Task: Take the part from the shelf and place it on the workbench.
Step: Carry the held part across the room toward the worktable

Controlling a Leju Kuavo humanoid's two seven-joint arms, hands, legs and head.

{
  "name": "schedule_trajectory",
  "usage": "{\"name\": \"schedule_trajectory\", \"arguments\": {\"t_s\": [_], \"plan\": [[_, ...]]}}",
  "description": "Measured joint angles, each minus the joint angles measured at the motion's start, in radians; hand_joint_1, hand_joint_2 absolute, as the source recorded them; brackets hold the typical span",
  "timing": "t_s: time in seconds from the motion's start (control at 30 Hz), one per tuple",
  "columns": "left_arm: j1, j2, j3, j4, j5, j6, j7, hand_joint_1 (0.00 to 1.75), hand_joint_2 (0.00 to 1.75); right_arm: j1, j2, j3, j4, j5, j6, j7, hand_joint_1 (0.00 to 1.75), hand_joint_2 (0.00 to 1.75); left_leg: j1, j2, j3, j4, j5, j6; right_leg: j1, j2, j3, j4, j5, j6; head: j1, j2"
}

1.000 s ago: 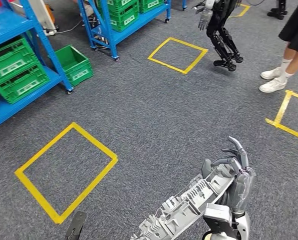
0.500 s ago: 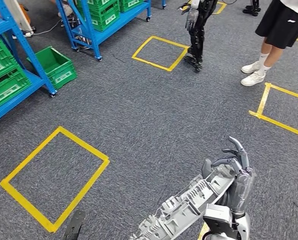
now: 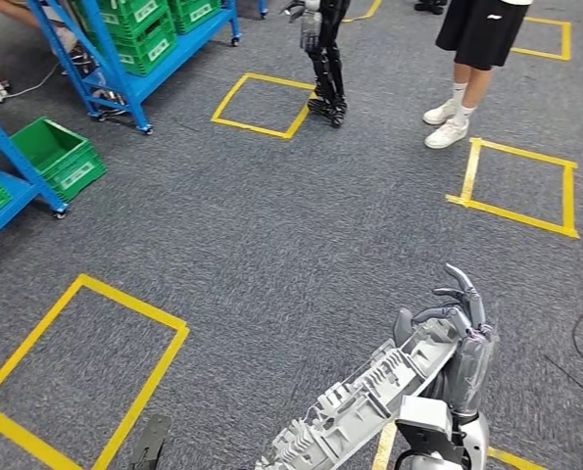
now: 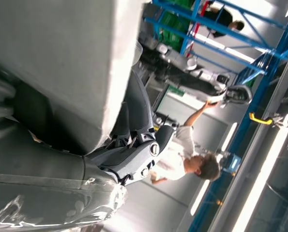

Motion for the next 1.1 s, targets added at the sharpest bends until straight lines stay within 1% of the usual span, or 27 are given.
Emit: {"name": "schedule_trajectory", "arguments": {"t_s": [0.03, 0.1, 0.17, 0.2, 0.27, 0.3, 0.33, 0.37, 0.4, 0.43, 0.47, 0.5, 0.57, 0.6, 0.63, 0.7, 0.73, 0.77, 0.8, 0.87, 0.9, 0.93, 0.97, 1.0, 1.03, 1.07, 1.1], "plan": [[0.0, 0.0, 0.0, 0.0, 0.0, 0.0, 0.0, 0.0, 1.75, -0.001, 0.0, 0.0, 0.0, 0.0, 0.0, 0.0, 1.75, 1.75, 0.006, -0.022, 0.03, -0.066, 0.028, -0.002, 0.0, 0.01, -0.002, 0.003, 0.0, 0.005, -0.001, 0.0], [0.0, -0.001, 0.0, 0.001, 0.0, 0.0, 0.0, 0.0, 1.75, 0.0, 0.0, 0.001, 0.0, 0.0, 0.0, 0.0, 1.75, 1.75, 0.012, -0.056, 0.061, -0.137, 0.045, 0.002, 0.0, 0.028, -0.011, 0.005, 0.004, 0.019, -0.004, 0.0], [-0.001, -0.001, 0.0, 0.001, -0.001, 0.0, 0.001, 0.0, 1.75, 0.003, 0.0, 0.002, 0.0, 0.001, 0.0, 0.001, 1.75, 1.75, 0.01, -0.048, 0.063, -0.146, 0.042, 0.017, -0.003, 0.043, -0.019, 0.001, 0.011, 0.032, -0.004, 0.0], [-0.002, -0.001, 0.0, 0.001, -0.001, 0.001, 0.001, 0.0, 1.75, 0.005, 0.0, 0.002, 0.0, 0.001, 0.0, 0.001, 1.75, 1.75, 0.009, -0.04, 0.064, -0.148, 0.044, 0.024, -0.004, 0.037, -0.022, 0.003, 0.009, 0.037, -0.004, 0.0], [-0.003, -0.001, 0.0, 0.001, -0.002, 0.001, 0.002, 0.0, 1.75, 0.003, 0.0, 0.002, -0.001, 0.001, 0.0, 0.001, 1.75, 1.75, 0.009, -0.02, 0.066, -0.151, 0.046, 0.038, -0.002, -0.003, -0.049, 0.058, -0.023, 0.044, 0.004, 0.0], [-0.003, 0.0, 0.0, 0.001, -0.002, 0.001, 0.002, 0.0, 1.75, 0.002, 0.0, 0.003, -0.001, 0.001, 0.0, 0.001, 1.75, 1.75, 0.007, -0.009, 0.067, -0.151, 0.045, 0.043, 0.0, -0.028, -0.078, 0.119, -0.054, 0.046, 0.008, 0.0], [-0.002, 0.0, 0.0, 0.001, -0.002, 0.001, 0.002, 0.0, 1.75, 0.001, 0.0, 0.003, -0.001, 0.001, 0.0, 0.001, 1.75, 1.75, 0.004, 0.002, 0.068, -0.151, 0.044, 0.046, 0.001, -0.044, -0.111, 0.189, -0.085, 0.048, 0.011, 0.0], [-0.001, 0.0, 0.0, 0.001, -0.002, 0.001, 0.002, 0.0, 1.75, 0.001, 0.0, 0.003, 0.0, 0.0, 0.0, 0.001, 1.75, 1.75, 0.001, 0.013, 0.068, -0.151, 0.044, 0.048, 0.001, -0.051, -0.14, 0.252, -0.109, 0.048, 0.011, 0.0], [0.0, 0.001, 0.0, 0.001, -0.002, 0.001, 0.002, 0.0, 1.75, 0.002, 0.0, 0.003, 0.0, 0.0, 0.0, 0.001, 1.75, 1.75, -0.001, 0.024, 0.068, -0.151, 0.043, 0.048, 0.001, -0.055, -0.156, 0.286, -0.116, 0.048, 0.011, 0.0], [0.0, 0.001, 0.0, 0.001, -0.002, 0.001, 0.002, 0.0, 1.75, 0.002, 0.0, 0.003, 0.0, 0.0, 0.0, 0.001, 1.75, 1.75, -0.002, 0.035, 0.069, -0.151, 0.042, 0.049, 0.001, -0.056, -0.151, 0.28, -0.105, 0.046, 0.011, 0.0], [-0.001, 0.002, 0.0, 0.001, -0.002, 0.001, 0.002, 0.0, 1.75, 0.002, 0.0, 0.003, 0.0, 0.0, 0.0, 0.002, 1.75, 1.75, -0.003, 0.044, 0.071, -0.151, 0.041, 0.048, 0.002, -0.061, -0.126, 0.236, -0.079, 0.044, 0.011, 0.0], [-0.002, 0.002, 0.0, 0.001, -0.003, 0.0, 0.002, 0.0, 1.75, 0.002, -0.001, 0.003, 0.0, 0.0, 0.0, 0.002, 1.75, 1.75, -0.004, 0.052, 0.074, -0.151, 0.039, 0.047, 0.003, -0.072, -0.085, 0.163, -0.047, 0.041, 0.011, 0.0], [-0.003, 0.002, 0.0, 0.001, -0.003, 0.0, 0.002, 0.0, 1.75, 0.0, -0.001, 0.004, 0.0, 0.0, 0.0, 0.002, 1.75, 1.75, -0.008, 0.064, 0.078, -0.149, 0.034, 0.04, 0.011, -0.1, -0.016, 0.044, -0.011, 0.033, 0.01, 0.0], [-0.003, 0.003, 0.0, 0.001, -0.004, 0.0, 0.002, 0.0, 1.75, -0.001, -0.001, 0.004, -0.001, 0.0, 0.0, 0.002, 1.75, 1.75, -0.01, 0.069, 0.079, -0.149, 0.033, 0.036, 0.014, -0.107, -0.002, 0.017, -0.007, 0.028, 0.009, 0.0], [-0.004, 0.003, 0.0, 0.001, -0.004, 0.0, 0.002, 0.0, 1.75, -0.002, -0.001, 0.004, -0.001, 0.0, 0.0, 0.002, 1.75, 1.75, -0.012, 0.075, 0.079, -0.149, 0.033, 0.031, 0.018, -0.104, -0.001, 0.012, -0.01, 0.022, 0.009, 0.0], [-0.005, 0.003, 0.0, 0.001, -0.006, 0.0, 0.002, 0.0, 1.75, -0.001, -0.001, 0.004, -0.001, 0.001, 0.0, 0.003, 1.75, 1.75, -0.009, 0.081, 0.082, -0.151, 0.03, 0.021, 0.017, -0.086, -0.003, 0.008, -0.006, 0.01, 0.009, 0.0], [-0.006, 0.003, 0.0, 0.001, -0.006, 0.0, 0.002, 0.0, 1.75, -0.001, -0.001, 0.004, -0.002, 0.001, 0.0, 0.003, 1.75, 1.75, -0.008, 0.074, 0.079, -0.141, 0.019, 0.016, 0.016, -0.079, -0.003, 0.005, -0.005, 0.004, 0.008, 0.0], [-0.006, 0.004, 0.0, 0.001, -0.007, 0.0, 0.002, 0.0, 1.75, -0.001, -0.001, 0.005, -0.002, 0.002, 0.0, 0.003, 1.75, 1.75, -0.007, 0.061, 0.067, -0.114, -0.001, 0.011, 0.013, -0.072, -0.001, 0.001, -0.003, -0.001, 0.007, 0.0], [-0.005, 0.005, 0.0, 0.001, -0.007, 0.0, 0.002, 0.0, 1.75, -0.002, -0.001, 0.006, -0.002, 0.002, 0.0, 0.003, 1.75, 1.75, -0.006, 0.045, 0.044, -0.064, -0.03, 0.009, 0.01, -0.065, 0.0, 0.0, -0.001, -0.005, 0.005, 0.0], [-0.002, 0.006, 0.0, 0.001, -0.008, 0.0, 0.003, 0.0, 1.75, -0.001, -0.001, 0.007, -0.003, 0.002, 0.0, 0.003, 1.75, 1.75, -0.006, 0.028, -0.024, 0.07, -0.089, 0.006, 0.009, -0.049, -0.002, 0.0, 0.0, -0.01, 0.001, 0.0], [0.0, 0.006, 0.0, 0.001, -0.009, 0.0, 0.004, 0.0, 1.75, 0.001, -0.001, 0.007, -0.003, 0.002, 0.0, 0.003, 1.75, 1.75, -0.005, 0.025, -0.049, 0.115, -0.099, 0.004, 0.008, -0.039, -0.002, 0.0, 0.001, -0.01, 0.001, 0.0], [0.002, 0.007, 0.0, 0.001, -0.01, 0.0, 0.005, 0.0, 1.75, 0.003, -0.001, 0.007, -0.003, 0.002, 0.0, 0.003, 1.75, 1.75, -0.005, 0.024, -0.058, 0.126, -0.089, 0.003, 0.007, -0.029, -0.003, 0.0, 0.001, -0.01, 0.0, 0.0], [0.002, 0.008, 0.0, 0.001, -0.01, 0.0, 0.005, 0.0, 1.75, 0.005, -0.001, 0.007, -0.003, 0.001, 0.0, 0.002, 1.75, 1.75, -0.003, 0.022, -0.046, 0.097, -0.06, 0.003, 0.005, -0.018, -0.002, 0.0, 0.002, -0.008, 0.0, 0.0], [0.002, 0.009, 0.0, 0.001, -0.011, 0.0, 0.006, 0.0, 1.75, 0.006, -0.001, 0.006, -0.003, 0.001, 0.0, 0.001, 1.75, 1.75, -0.001, 0.015, -0.02, 0.041, -0.021, 0.001, 0.003, -0.007, -0.002, 0.0, 0.003, -0.005, 0.0, 0.0], [0.003, 0.01, 0.0, 0.001, -0.012, 0.0, 0.006, 0.0, 1.75, 0.007, -0.001, 0.006, -0.003, 0.001, 0.0, 0.0, 1.75, 1.75, 0.004, -0.004, 0.011, -0.025, 0.013, -0.001, 0.002, 0.003, -0.002, 0.002, 0.003, 0.001, -0.001, 0.0], [0.002, 0.01, 0.0, 0.001, -0.012, 0.0, 0.006, 0.0, 1.75, 0.008, -0.001, 0.005, -0.003, 0.0, 0.0, -0.002, 1.75, 1.75, 0.008, -0.023, 0.039, -0.084, 0.034, -0.002, 0.002, 0.013, -0.006, 0.006, 0.003, 0.007, -0.002, 0.0], [0.002, 0.01, 0.0, 0.001, -0.014, 0.0, 0.007, 0.0, 1.75, 0.01, -0.001, 0.004, -0.003, 0.0, 0.0, -0.004, 1.75, 1.75, 0.011, -0.039, 0.055, -0.122, 0.042, 0.0, 0.002, 0.022, -0.011, 0.008, 0.005, 0.014, -0.002, 0.0]]}}
